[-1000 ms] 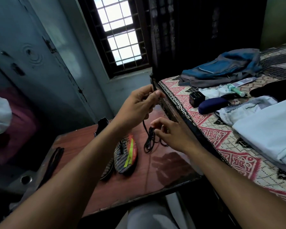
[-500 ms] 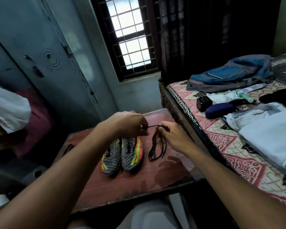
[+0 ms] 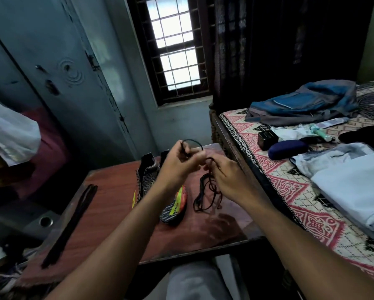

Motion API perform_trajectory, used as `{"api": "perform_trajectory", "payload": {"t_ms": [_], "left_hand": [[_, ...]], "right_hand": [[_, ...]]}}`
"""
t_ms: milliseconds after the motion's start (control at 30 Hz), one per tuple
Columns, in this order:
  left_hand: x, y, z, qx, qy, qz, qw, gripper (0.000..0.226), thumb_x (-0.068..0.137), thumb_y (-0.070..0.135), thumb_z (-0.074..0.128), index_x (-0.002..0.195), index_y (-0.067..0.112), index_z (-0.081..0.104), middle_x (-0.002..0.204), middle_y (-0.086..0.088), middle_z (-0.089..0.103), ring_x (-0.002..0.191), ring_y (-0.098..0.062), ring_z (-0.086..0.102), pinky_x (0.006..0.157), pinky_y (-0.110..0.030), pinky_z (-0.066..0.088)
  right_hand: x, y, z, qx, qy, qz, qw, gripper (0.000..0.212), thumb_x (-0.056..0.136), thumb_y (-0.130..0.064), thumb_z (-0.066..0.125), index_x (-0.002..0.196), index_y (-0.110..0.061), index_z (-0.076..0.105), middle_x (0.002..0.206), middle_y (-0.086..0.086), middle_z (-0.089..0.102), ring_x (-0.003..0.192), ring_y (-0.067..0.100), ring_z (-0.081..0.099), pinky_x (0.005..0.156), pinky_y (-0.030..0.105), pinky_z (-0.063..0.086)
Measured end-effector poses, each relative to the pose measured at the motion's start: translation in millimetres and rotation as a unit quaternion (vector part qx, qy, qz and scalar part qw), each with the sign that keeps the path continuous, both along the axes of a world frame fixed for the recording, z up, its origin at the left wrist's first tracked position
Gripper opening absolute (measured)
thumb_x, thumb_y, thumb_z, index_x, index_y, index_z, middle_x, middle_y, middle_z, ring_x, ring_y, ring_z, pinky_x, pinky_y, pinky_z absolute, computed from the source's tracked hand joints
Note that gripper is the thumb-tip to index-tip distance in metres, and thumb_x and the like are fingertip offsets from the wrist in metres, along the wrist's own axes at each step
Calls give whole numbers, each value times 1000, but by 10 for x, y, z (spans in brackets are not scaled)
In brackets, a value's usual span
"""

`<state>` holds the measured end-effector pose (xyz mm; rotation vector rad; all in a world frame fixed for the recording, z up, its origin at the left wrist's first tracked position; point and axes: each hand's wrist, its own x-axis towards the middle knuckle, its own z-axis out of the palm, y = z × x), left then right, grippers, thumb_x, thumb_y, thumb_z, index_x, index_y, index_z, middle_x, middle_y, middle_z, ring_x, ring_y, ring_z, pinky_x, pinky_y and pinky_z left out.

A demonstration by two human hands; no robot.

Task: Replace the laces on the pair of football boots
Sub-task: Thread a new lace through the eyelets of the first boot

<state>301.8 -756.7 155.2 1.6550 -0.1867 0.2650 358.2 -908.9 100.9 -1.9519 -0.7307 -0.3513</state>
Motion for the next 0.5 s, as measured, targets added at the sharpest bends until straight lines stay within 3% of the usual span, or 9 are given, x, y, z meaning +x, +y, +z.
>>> {"api": "perform_trajectory", "payload": {"t_ms": [100,167,233,300,400,500], "left_hand": [[49,-65,-144,98,-20,33,994,42,86,21,84,95,17,43,88,2,58,82,-12,62,74,-32,53],[60,-94,-119,182,-53,76,979,41,85,23,84,93,15,45,85,8,61,80,-8,67,72,-30,56],[75,-94,-86,253,-100,134,953,33,89,23,80,91,14,48,83,7,65,79,-10,70,71,-36,59],[97,-66,-46,258,-121,175,943,28,93,22,74,90,14,48,82,0,66,82,-20,70,73,-45,59],[124,-26,64,70,-82,143,984,19,101,10,63,95,14,45,91,-11,63,87,-37,71,69,-39,59],[71,5,281,-183,-36,122,975,17,106,3,46,97,18,46,90,-9,59,79,-30,73,70,-37,60]], "right_hand": [[-71,-80,108,-53,-65,-22,996,17,99,-7,50,101,-8,67,93,8,69,87,24,62,71,36,41],[-44,-105,98,-71,-82,-43,993,16,99,-9,51,104,-9,67,94,8,70,88,28,64,71,39,42],[-6,-98,74,-77,-98,-55,991,17,103,-15,52,105,-9,68,94,9,71,88,30,65,71,40,43],[31,-96,48,-100,-102,-67,987,22,106,-22,51,99,-9,68,92,11,71,87,32,65,69,41,41],[104,-122,-93,-141,-57,-59,987,27,108,-28,48,93,-12,63,92,11,67,89,35,64,71,43,43],[206,-183,-246,-170,12,-73,983,29,108,-31,44,94,-12,60,96,11,66,94,36,63,73,43,43]]}}
